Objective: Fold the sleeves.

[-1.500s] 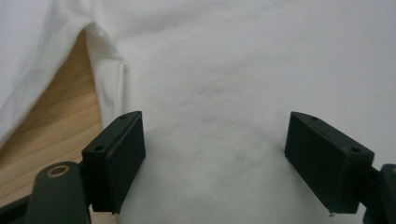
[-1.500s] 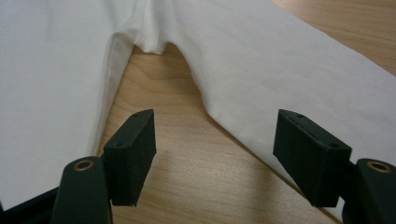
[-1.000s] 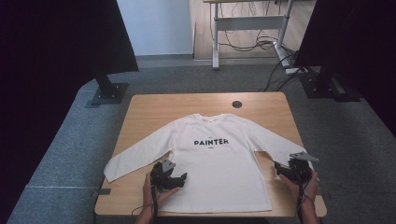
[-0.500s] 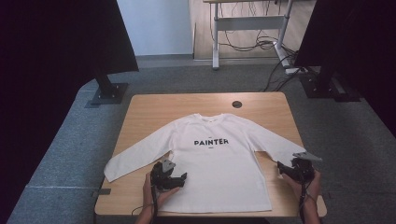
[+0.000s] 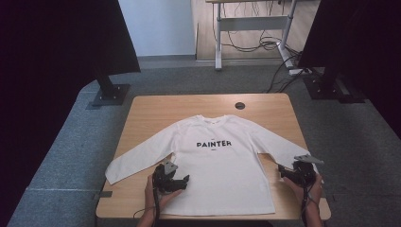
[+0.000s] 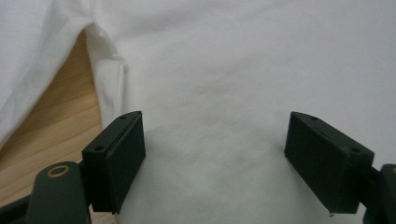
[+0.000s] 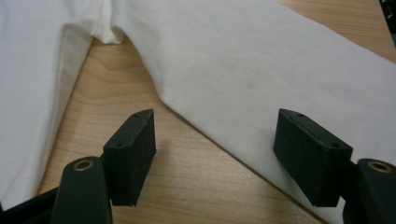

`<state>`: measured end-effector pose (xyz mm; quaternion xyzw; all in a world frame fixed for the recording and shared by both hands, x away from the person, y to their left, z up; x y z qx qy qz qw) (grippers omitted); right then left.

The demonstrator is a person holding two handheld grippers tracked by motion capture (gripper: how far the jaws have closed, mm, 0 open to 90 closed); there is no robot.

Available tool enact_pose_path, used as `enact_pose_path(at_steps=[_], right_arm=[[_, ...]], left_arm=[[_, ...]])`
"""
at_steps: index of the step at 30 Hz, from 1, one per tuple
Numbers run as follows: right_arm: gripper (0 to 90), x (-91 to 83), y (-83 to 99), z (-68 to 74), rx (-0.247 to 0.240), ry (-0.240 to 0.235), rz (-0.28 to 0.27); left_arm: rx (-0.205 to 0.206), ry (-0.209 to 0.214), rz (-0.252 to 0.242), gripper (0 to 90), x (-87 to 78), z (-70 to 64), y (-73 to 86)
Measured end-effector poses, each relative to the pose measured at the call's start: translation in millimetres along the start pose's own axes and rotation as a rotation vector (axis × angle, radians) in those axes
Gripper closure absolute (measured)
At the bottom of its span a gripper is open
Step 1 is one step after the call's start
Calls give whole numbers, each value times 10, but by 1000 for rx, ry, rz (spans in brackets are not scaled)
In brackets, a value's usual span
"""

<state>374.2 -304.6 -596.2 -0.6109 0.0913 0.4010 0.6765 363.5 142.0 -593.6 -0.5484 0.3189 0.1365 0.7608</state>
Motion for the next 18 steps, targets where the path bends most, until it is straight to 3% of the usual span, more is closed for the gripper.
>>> enact_pose_path(at_steps=[5, 9, 18], right_arm=[[292, -6, 26, 91, 8, -16, 2], [292, -1, 45, 186, 14, -56, -6], [292, 27, 84, 385, 4, -73, -2]], left_arm=[[0, 0, 0, 196, 0, 0, 0], [0, 1, 0, 196, 0, 0, 0], [0, 0, 0, 196, 0, 0, 0]])
Point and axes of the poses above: each handheld gripper's, and its own axes: x roughly forward along the jaws, y roughly out of its underside, z roughly to its left, the point moved 6 cm from there along x, roughly forward along the jaws, and after that the axes turned 15 degrees about -y, right-handed, at the moved point
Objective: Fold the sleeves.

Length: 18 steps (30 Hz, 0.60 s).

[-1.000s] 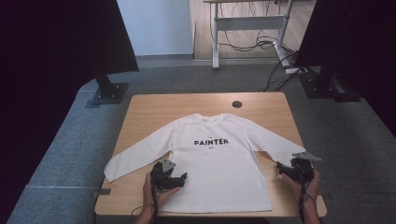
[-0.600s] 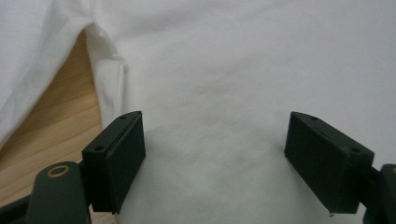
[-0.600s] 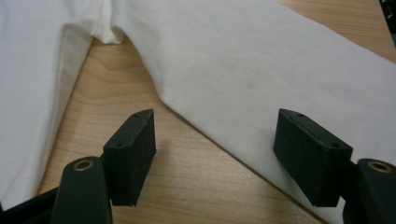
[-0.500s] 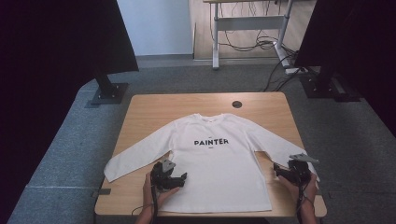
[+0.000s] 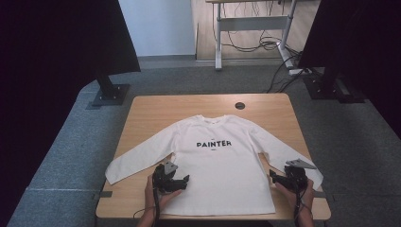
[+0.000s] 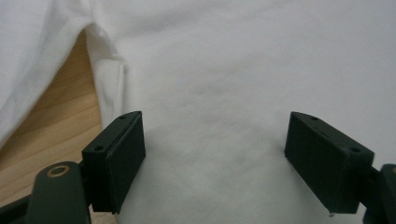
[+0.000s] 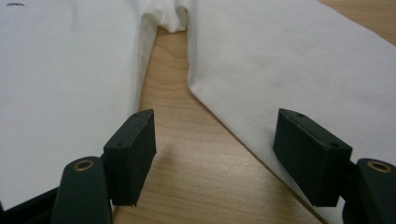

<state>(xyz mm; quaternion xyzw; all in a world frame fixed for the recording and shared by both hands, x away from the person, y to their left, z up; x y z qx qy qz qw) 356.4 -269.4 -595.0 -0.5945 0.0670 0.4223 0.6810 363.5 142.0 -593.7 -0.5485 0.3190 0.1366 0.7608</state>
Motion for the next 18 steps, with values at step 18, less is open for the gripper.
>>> enact_pose_path(at_steps=[18], right_arm=[[308, -144, 6, -32, 53, 8, -41]], left_arm=[[1, 1, -1, 196, 3, 1, -3]])
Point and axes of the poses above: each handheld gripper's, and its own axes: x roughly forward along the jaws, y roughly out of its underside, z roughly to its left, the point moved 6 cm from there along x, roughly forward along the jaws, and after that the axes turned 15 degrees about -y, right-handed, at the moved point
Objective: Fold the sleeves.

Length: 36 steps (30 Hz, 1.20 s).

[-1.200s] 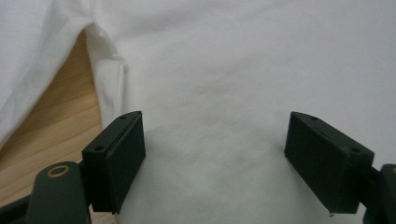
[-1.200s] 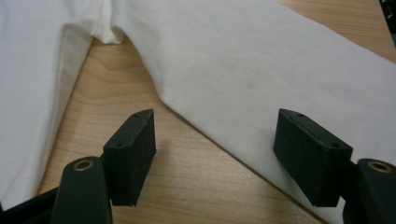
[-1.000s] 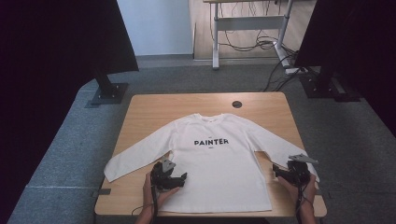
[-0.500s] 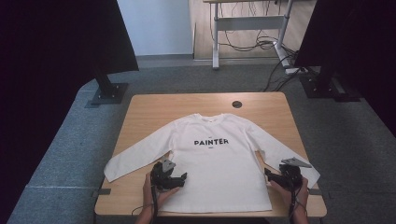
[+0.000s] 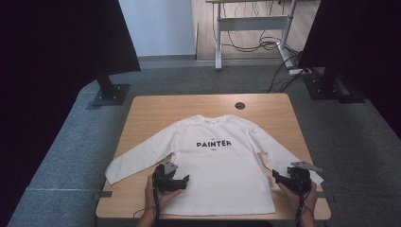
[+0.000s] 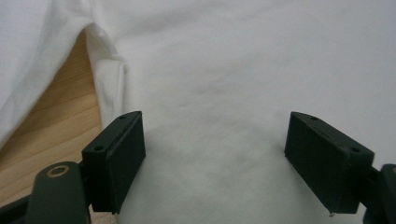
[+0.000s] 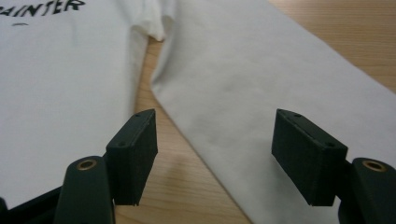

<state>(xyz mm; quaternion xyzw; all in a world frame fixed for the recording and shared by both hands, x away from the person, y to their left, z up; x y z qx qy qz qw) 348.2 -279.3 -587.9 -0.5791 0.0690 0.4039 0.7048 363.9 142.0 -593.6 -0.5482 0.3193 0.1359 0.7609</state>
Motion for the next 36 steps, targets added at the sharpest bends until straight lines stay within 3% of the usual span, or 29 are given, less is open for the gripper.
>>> enact_pose_path(at_steps=[7, 18, 26, 36], right_arm=[[310, -147, 29, -232, -15, 123, 15], [314, -234, 78, -377, 7, 157, 22], [319, -289, 88, -461, 10, 206, 28], [320, -433, 163, -631, 62, 247, 14]], left_arm=[[0, 0, 0, 196, 0, 0, 0], [0, 0, 0, 196, 0, 0, 0], [0, 0, 0, 196, 0, 0, 0], [0, 0, 0, 196, 0, 0, 0]])
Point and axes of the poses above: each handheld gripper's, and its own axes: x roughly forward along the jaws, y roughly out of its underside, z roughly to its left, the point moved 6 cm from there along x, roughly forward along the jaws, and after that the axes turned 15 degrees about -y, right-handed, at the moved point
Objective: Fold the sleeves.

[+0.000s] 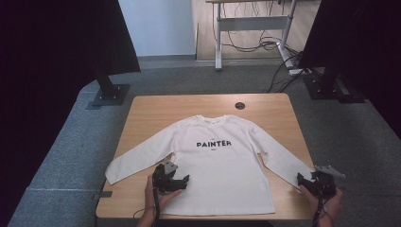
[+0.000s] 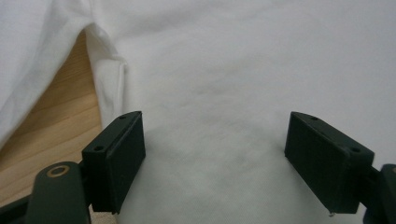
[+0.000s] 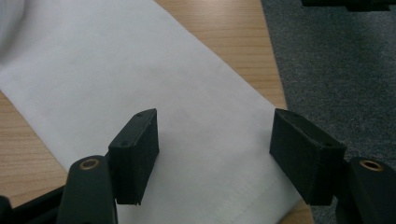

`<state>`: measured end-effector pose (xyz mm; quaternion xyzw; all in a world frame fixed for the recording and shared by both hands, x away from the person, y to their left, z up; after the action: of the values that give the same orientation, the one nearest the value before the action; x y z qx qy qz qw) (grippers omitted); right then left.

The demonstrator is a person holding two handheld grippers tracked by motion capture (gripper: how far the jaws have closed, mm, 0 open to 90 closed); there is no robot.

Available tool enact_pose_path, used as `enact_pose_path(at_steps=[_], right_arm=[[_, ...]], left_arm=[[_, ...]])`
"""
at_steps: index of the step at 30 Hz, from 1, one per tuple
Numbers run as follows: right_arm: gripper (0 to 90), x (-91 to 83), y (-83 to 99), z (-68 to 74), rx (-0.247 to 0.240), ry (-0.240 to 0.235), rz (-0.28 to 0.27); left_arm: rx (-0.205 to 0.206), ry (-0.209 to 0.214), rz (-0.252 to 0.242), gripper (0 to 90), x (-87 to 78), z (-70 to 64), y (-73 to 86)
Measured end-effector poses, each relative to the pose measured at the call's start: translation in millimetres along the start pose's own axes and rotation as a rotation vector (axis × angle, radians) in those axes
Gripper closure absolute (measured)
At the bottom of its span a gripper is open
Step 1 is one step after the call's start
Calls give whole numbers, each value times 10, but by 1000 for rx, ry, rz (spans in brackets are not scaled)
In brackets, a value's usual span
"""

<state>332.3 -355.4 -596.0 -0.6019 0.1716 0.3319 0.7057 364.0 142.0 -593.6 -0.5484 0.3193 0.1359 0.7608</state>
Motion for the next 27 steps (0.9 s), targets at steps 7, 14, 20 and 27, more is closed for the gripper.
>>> enact_pose_path(at_steps=[7, 14, 20, 27], right_arm=[[316, -71, 30, -79, 24, 1, -20], [284, -129, 61, -127, 25, 5, -10], [269, -190, 100, -207, 47, 6, -12], [256, -256, 134, -322, 88, -6, -19]], left_arm=[[0, 0, 0, 196, 2, 0, -1], [-1, 1, -1, 196, 3, 0, -2], [1, 0, -1, 196, 4, 2, -3], [0, 0, -1, 195, 4, 1, -3]])
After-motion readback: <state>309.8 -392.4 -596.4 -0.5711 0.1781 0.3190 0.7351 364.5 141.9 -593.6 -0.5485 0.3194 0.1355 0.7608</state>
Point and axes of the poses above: each handheld gripper's, and its own axes: x roughly forward along the jaws, y roughly out of its underside, z roughly to its left, the point moved 6 cm from there along x, roughly forward along the jaws, and after that the axes turned 15 degrees about -y, right-handed, at the moved point
